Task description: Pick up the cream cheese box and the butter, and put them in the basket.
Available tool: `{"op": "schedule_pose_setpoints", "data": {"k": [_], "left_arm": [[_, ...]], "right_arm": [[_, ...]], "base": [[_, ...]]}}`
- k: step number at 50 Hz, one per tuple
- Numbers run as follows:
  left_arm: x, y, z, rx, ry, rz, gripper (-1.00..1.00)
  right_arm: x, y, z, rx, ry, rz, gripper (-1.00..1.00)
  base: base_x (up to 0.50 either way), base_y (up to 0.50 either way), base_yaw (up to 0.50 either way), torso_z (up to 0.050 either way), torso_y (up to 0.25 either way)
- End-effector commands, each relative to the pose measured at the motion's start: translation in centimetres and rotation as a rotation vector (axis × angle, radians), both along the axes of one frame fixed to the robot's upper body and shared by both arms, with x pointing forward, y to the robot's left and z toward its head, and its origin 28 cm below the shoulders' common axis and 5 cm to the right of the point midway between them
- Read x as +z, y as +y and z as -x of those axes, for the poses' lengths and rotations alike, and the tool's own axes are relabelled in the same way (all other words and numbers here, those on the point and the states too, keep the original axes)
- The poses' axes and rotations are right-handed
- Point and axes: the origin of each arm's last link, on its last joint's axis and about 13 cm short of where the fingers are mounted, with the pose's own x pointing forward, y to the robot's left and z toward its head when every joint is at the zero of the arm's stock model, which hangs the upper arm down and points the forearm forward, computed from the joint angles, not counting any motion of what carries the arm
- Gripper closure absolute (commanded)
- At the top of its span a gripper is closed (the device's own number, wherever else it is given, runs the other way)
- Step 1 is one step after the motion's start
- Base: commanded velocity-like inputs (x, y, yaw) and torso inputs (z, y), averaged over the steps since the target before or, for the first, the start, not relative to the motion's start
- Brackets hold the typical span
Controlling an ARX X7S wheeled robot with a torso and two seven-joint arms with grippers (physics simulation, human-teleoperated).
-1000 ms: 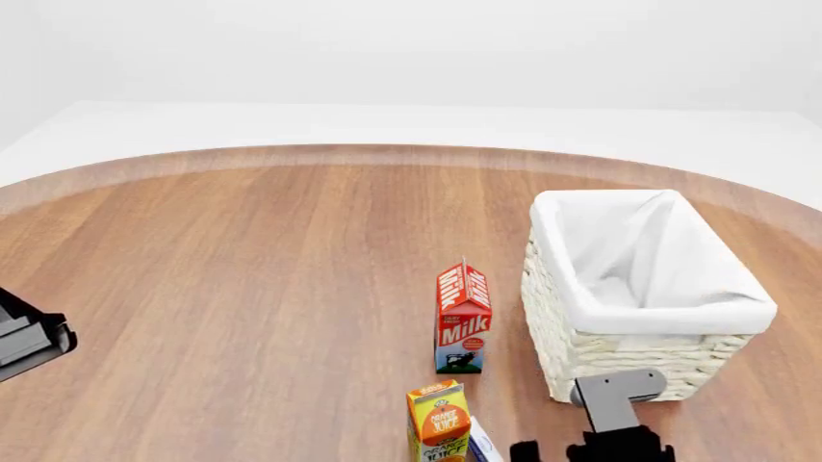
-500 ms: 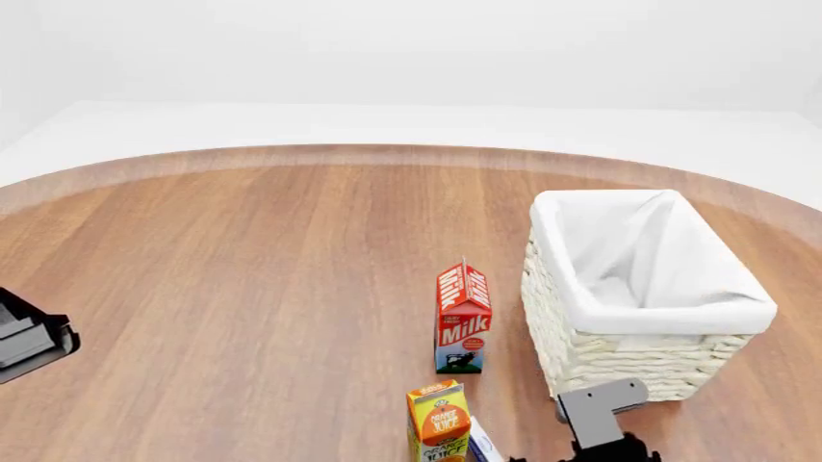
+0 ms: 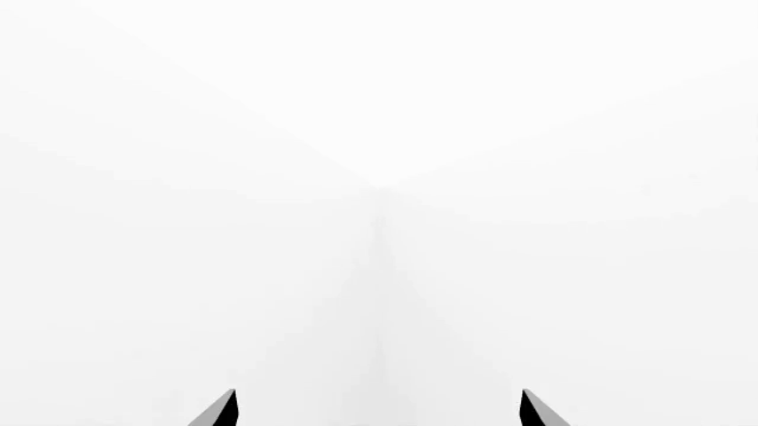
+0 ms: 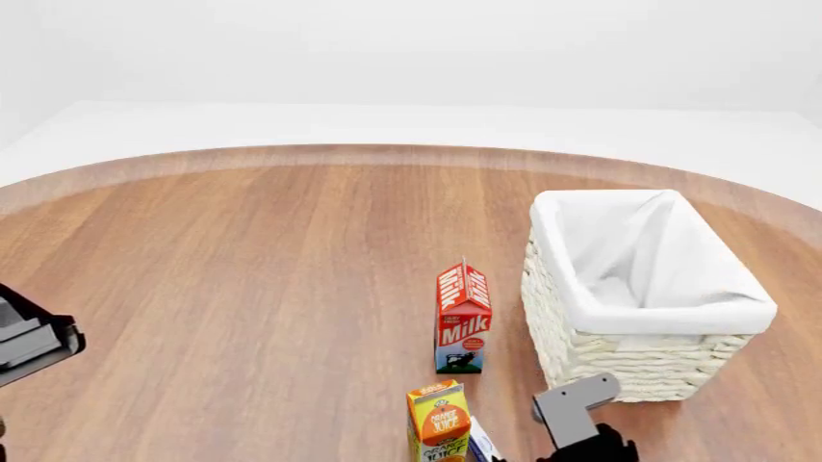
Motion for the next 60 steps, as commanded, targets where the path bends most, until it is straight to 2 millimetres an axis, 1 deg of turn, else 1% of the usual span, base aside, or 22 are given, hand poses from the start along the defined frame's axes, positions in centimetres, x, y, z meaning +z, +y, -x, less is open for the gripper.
{"op": "schedule_pose_setpoints", "data": {"k": [1,8,15,27,40,50,60], "left_arm": [[-0.1,0.2,0.1,0.011,-0.004,-0.013,-1.0],[-0.2,0.1,0.1,0.011,-0.002,-0.013,-1.0],[-0.2,0.1,0.1,0.013,-0.003,-0.012,-1.0],[-0.2,0.2,0.1,0.011,-0.001,-0.009,-1.0],[-0.2,0.2,0.1,0.012,-0.002,-0.009,-1.0],[-0.3,0.2,0.1,0.012,0.001,-0.009,-1.0],[-0.3,0.2,0.1,0.013,0.002,-0.009,-1.0]], "right_arm": [[-0.4,0.5,-0.7,0.024,-0.018,-0.008,-1.0],[-0.6,0.7,-1.0,0.032,-0.02,0.0,-1.0],[-1.0,1.1,-0.4,0.06,-0.006,0.008,-1.0],[-1.3,1.3,-0.3,0.087,0.002,0.024,-1.0],[-1.6,1.1,-1.2,0.074,-0.011,0.04,-1.0],[-1.9,1.5,-1.3,0.087,-0.011,0.045,-1.0],[-2.3,2.0,-1.0,0.117,-0.002,0.055,-1.0]], "base": [[0.0,0.0,0.0,0.0,0.0],[0.0,0.0,0.0,0.0,0.0],[0.0,0.0,0.0,0.0,0.0],[0.0,0.0,0.0,0.0,0.0],[0.0,0.0,0.0,0.0,0.0],[0.0,0.0,0.0,0.0,0.0],[0.0,0.0,0.0,0.0,0.0]]}}
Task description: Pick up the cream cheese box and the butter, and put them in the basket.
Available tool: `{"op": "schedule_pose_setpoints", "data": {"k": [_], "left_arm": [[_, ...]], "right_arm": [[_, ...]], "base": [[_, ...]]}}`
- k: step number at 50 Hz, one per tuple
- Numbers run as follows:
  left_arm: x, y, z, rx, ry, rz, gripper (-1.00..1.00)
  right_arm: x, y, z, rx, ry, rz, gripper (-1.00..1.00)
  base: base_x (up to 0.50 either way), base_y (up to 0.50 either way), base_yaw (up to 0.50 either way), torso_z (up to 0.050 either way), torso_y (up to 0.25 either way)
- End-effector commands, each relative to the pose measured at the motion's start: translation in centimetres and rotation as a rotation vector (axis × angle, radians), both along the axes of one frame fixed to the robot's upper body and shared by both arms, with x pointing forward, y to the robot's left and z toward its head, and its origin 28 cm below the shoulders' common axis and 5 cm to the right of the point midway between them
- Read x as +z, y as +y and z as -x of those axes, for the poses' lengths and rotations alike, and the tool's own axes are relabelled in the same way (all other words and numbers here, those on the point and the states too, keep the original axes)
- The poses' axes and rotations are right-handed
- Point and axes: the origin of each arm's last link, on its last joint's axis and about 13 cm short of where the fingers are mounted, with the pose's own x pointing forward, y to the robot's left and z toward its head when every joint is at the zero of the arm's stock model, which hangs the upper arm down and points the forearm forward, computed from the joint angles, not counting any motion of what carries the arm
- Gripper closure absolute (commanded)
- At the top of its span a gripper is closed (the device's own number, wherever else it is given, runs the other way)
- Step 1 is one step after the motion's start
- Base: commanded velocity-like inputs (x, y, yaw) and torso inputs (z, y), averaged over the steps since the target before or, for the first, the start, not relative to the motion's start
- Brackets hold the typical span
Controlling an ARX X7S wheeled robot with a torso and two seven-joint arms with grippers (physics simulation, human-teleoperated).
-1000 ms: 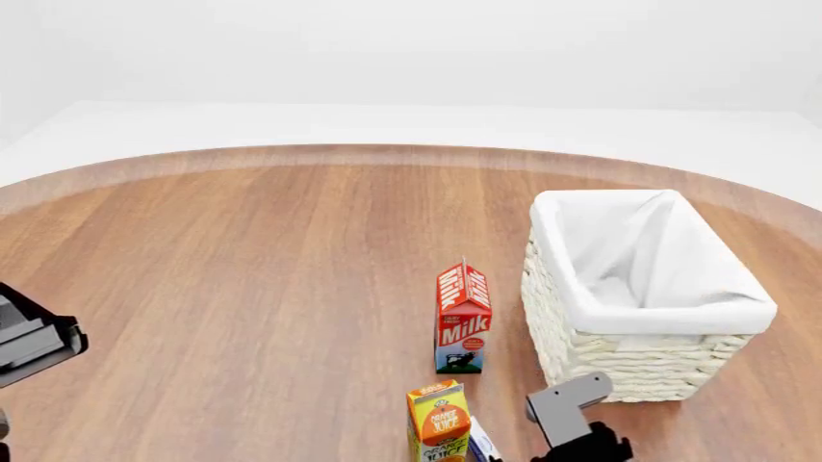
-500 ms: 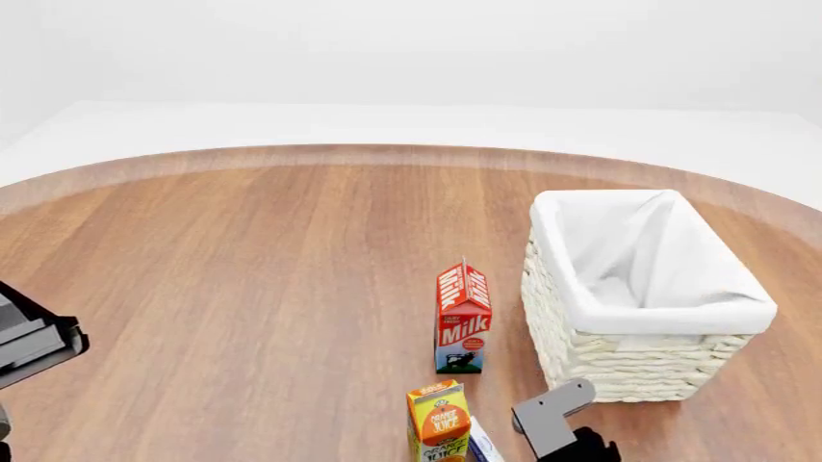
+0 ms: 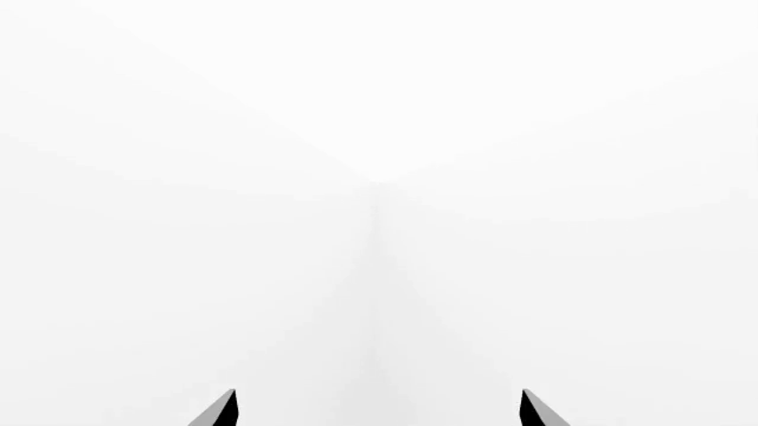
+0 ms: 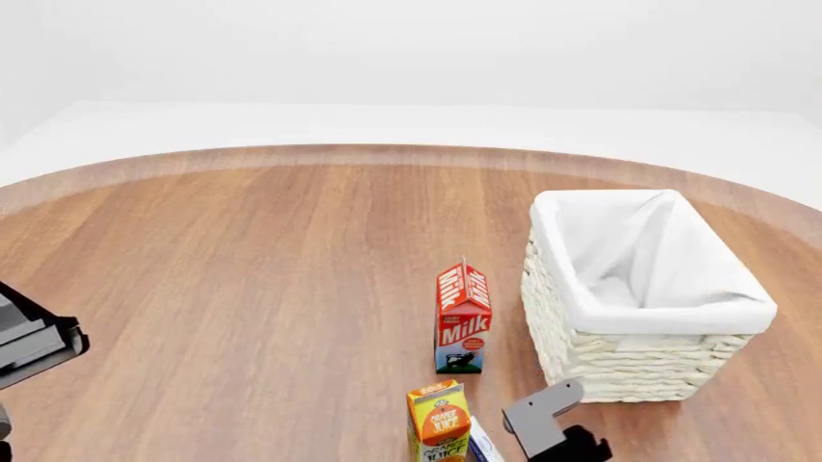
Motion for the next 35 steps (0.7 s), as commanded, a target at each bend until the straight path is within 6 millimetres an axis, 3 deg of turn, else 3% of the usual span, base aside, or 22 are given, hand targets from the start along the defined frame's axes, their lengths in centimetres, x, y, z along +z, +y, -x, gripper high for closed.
{"op": "schedule_pose_setpoints", "data": {"k": [1,19,35], "left_arm": [[-0.1,0.2,0.2,0.014,-0.006,-0.012,-1.0],[-0.2,0.2,0.1,0.015,-0.003,-0.013,-1.0],[-0.2,0.3,0.1,0.016,-0.003,-0.009,-1.0]], "right_arm": [[-0.1,0.7,-0.3,0.029,-0.011,-0.021,-1.0],[-0.2,1.0,-0.7,0.038,-0.023,-0.017,-1.0],[-1.5,1.6,-0.2,0.054,0.016,-0.012,-1.0]], "base": [[0.0,0.0,0.0,0.0,0.0],[0.0,0.0,0.0,0.0,0.0],[0.0,0.0,0.0,0.0,0.0]]}}
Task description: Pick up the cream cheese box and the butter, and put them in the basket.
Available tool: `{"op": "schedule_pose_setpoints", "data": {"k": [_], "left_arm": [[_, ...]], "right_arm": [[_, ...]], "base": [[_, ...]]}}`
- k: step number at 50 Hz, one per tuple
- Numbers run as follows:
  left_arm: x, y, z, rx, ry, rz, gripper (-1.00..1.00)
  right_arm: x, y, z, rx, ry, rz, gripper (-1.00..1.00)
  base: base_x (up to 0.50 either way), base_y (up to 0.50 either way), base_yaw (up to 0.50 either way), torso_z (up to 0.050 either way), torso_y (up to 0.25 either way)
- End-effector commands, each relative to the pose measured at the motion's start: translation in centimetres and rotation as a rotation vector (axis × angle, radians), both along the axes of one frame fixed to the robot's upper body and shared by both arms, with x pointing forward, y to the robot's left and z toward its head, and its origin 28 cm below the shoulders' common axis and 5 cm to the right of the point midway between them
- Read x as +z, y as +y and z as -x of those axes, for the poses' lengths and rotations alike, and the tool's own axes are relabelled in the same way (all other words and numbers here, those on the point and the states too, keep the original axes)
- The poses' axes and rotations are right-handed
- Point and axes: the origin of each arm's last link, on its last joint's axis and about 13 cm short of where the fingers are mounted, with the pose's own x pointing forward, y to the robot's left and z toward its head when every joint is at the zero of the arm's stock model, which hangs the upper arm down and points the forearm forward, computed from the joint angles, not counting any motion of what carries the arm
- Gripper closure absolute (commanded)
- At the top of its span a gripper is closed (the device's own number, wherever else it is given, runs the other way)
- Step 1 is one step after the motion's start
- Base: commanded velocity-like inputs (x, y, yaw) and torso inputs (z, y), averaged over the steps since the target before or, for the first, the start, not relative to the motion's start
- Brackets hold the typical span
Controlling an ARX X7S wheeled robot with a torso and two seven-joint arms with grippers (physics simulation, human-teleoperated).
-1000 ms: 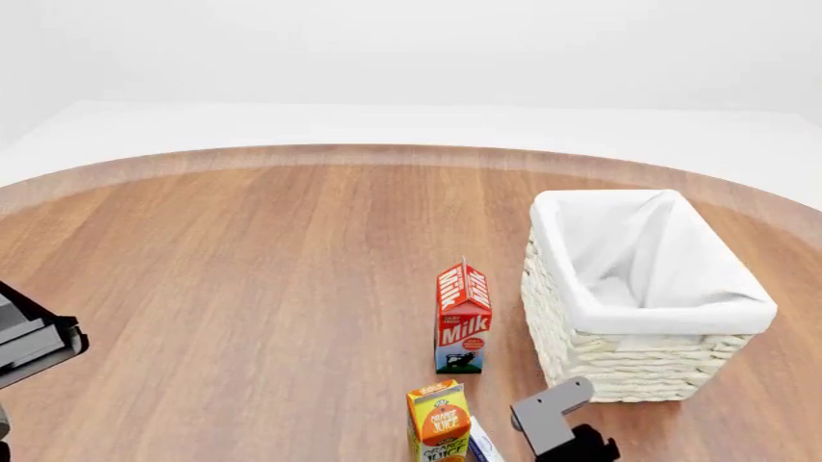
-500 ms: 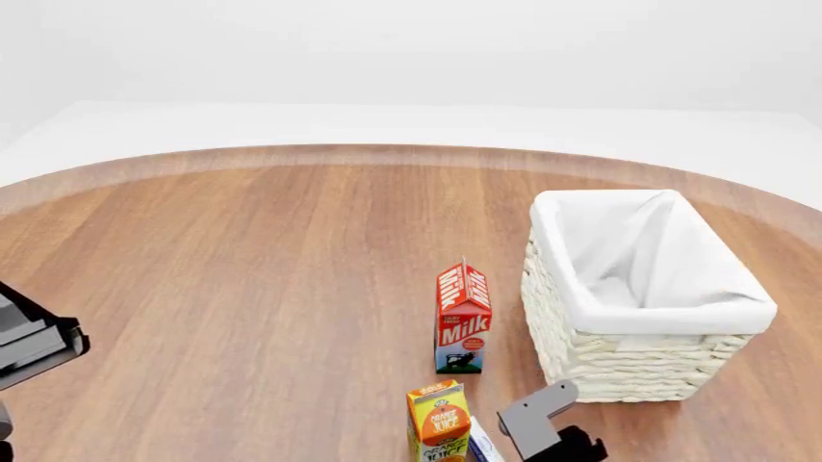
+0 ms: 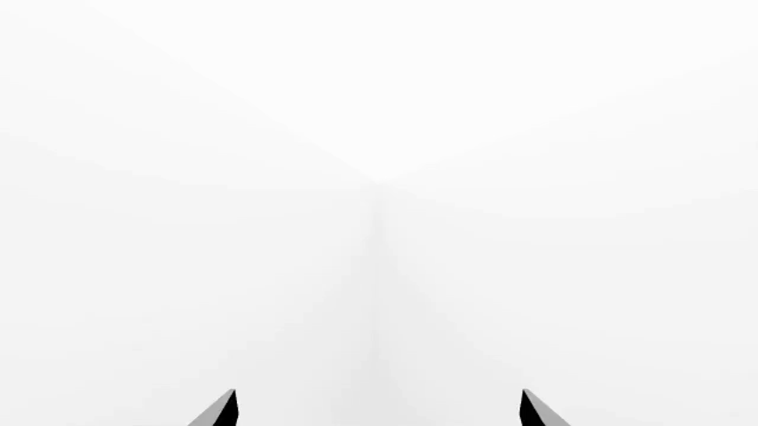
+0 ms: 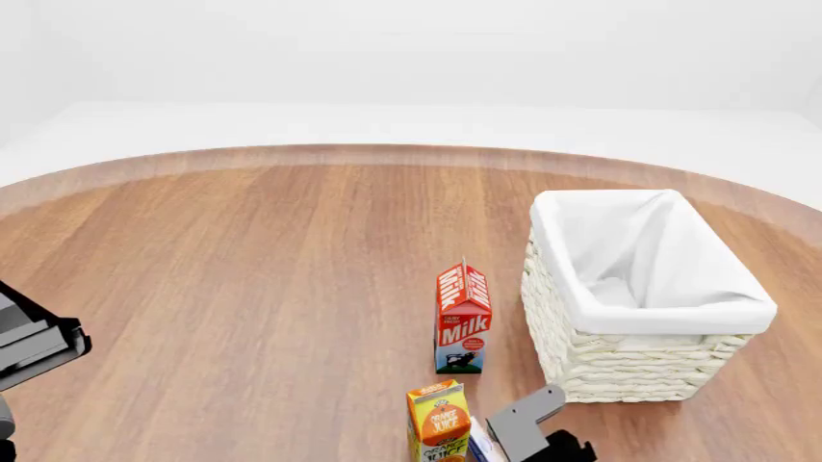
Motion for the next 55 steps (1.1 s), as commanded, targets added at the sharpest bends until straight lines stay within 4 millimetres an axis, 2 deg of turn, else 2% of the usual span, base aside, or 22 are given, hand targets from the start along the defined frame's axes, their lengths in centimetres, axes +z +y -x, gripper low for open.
{"op": "schedule_pose_setpoints", "data": {"k": [1,11,12,36,46,48,49,50,53,55], "left_arm": [[0.0,0.2,0.2,0.014,-0.007,-0.011,-1.0],[-0.1,0.2,0.1,0.013,-0.006,-0.012,-1.0],[-0.1,0.2,0.1,0.013,-0.006,-0.012,-1.0],[0.0,0.3,0.2,0.014,-0.006,-0.009,-1.0],[0.0,0.3,0.2,0.015,-0.007,-0.01,-1.0],[0.0,0.2,0.2,0.013,-0.007,-0.01,-1.0],[0.0,0.2,0.2,0.013,-0.007,-0.011,-1.0],[0.0,0.2,0.2,0.013,-0.007,-0.011,-1.0],[-0.1,0.2,0.2,0.012,-0.005,-0.012,-1.0],[0.0,0.2,0.3,0.011,-0.007,-0.014,-1.0]], "right_arm": [[-0.5,0.6,-0.1,0.013,0.007,-0.026,-1.0],[-0.5,0.5,-0.4,0.015,-0.007,-0.024,-1.0],[-0.5,0.5,-0.5,0.032,-0.03,-0.008,1.0],[-0.3,0.5,-0.7,0.08,-0.098,0.026,1.0],[2.9,-0.2,-1.0,-0.002,-0.248,0.034,1.0],[5.0,-0.6,-0.3,-0.019,-0.358,0.052,1.0],[5.1,-0.6,-0.2,-0.019,-0.358,0.052,1.0],[6.1,-0.7,0.3,-0.018,-0.398,0.054,1.0],[7.3,-0.9,1.3,-0.023,-0.406,0.032,1.0],[7.4,-1.0,1.9,-0.01,-0.405,0.028,1.0]], "base": [[0.0,0.0,0.0,0.0,0.0],[0.0,0.0,0.0,0.0,0.0],[0.0,0.0,0.0,0.0,0.0],[0.0,0.0,0.0,0.0,0.0],[0.0,0.0,0.0,0.0,0.0],[0.0,0.0,0.0,0.0,0.0],[0.0,0.0,0.0,0.0,0.0],[0.0,0.0,0.0,0.0,0.0],[0.0,0.0,0.0,0.0,0.0],[0.0,0.0,0.0,0.0,0.0]]}}
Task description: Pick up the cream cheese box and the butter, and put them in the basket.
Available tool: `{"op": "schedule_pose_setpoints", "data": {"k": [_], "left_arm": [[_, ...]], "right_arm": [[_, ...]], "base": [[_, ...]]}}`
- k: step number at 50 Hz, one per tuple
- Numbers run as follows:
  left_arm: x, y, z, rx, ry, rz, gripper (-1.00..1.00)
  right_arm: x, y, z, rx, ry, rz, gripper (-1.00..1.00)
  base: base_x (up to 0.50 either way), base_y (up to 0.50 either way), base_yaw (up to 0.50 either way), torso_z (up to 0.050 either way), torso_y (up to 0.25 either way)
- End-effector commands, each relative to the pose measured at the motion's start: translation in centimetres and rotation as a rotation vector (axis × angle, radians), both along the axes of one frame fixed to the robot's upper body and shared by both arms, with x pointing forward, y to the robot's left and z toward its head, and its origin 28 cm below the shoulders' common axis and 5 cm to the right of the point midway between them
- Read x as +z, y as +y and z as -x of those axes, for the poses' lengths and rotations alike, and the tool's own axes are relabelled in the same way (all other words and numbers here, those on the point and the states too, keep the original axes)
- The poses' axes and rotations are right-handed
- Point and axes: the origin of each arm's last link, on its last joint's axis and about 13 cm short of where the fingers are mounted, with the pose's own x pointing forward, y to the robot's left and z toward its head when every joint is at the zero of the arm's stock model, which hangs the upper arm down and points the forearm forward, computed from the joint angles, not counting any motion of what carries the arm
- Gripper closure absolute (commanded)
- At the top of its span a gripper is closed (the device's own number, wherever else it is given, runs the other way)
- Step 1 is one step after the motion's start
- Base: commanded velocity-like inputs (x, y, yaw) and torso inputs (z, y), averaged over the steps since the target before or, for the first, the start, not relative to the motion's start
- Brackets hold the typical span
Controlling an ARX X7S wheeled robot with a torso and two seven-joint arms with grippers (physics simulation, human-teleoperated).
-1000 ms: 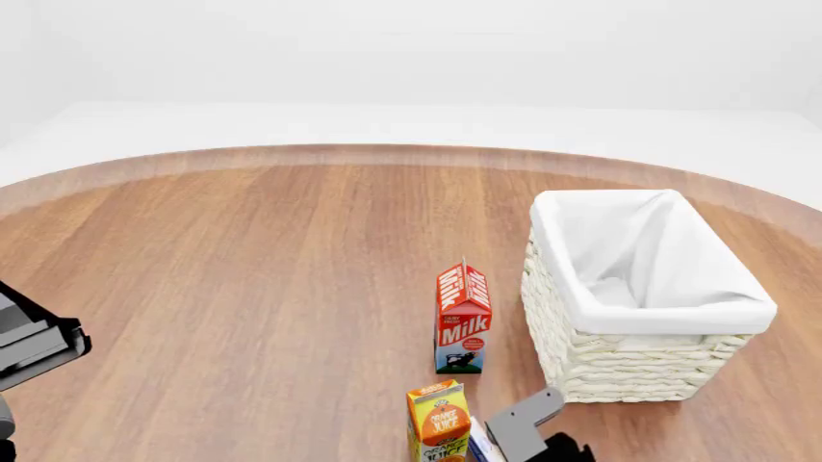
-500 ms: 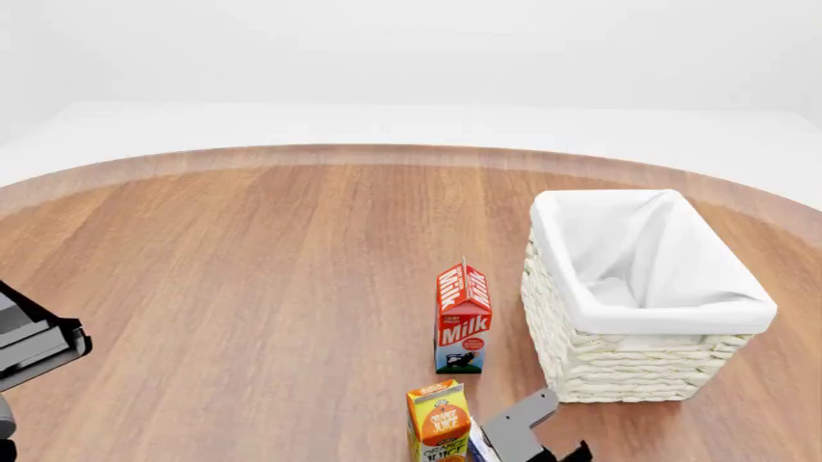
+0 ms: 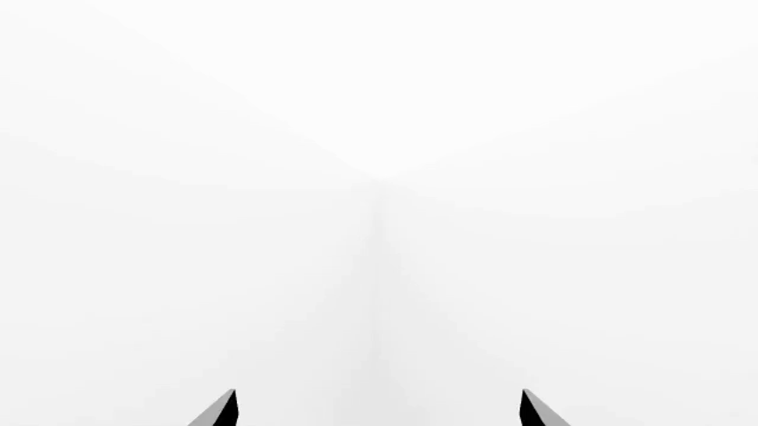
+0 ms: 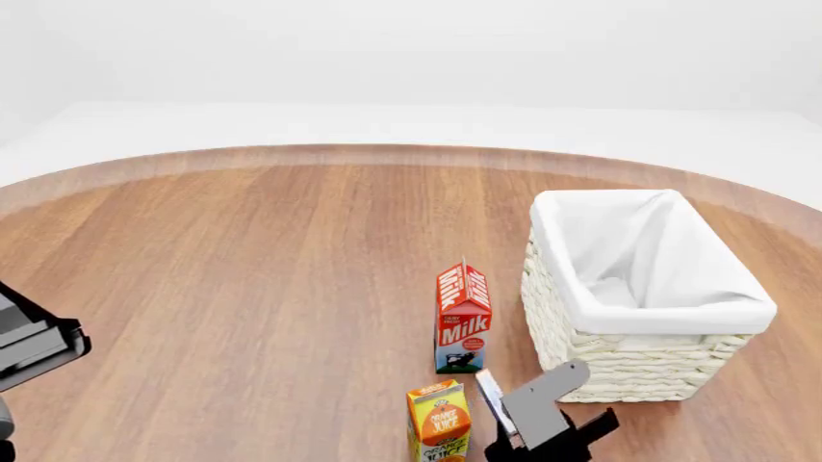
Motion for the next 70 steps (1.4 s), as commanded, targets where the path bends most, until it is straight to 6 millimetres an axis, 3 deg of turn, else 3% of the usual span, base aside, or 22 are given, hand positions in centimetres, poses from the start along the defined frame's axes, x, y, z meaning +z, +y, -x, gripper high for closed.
{"op": "schedule_pose_setpoints", "data": {"k": [1,5,17,47,54,70], "left_arm": [[0.1,0.1,0.3,0.012,-0.009,-0.017,-1.0],[0.1,0.2,0.3,0.014,-0.011,-0.016,-1.0],[0.2,0.2,0.4,0.015,-0.014,-0.015,-1.0],[0.5,0.3,0.5,0.02,-0.022,-0.015,-1.0],[0.5,0.4,0.5,0.02,-0.024,-0.014,-1.0],[0.6,0.3,0.5,0.019,-0.022,-0.018,-1.0]], "right_arm": [[4.0,-0.4,1.7,-0.001,-0.168,-0.021,1.0],[3.7,-0.4,2.6,0.023,-0.148,-0.02,1.0],[6.2,-0.4,4.7,0.059,-0.221,-0.024,1.0],[13.8,-2.8,5.6,-0.101,-0.545,-0.039,1.0],[16.3,-3.3,5.5,-0.115,-0.624,-0.04,1.0],[19.8,-5.0,4.5,-0.192,-0.715,-0.012,1.0]], "base": [[0.0,0.0,0.0,0.0,0.0],[0.0,0.0,0.0,0.0,0.003],[0.0,0.0,0.0,0.0,0.0],[0.0,0.0,0.0,0.0,0.0],[0.0,0.0,0.0,0.0,0.001],[0.0,0.0,0.0,0.0,0.0]]}}
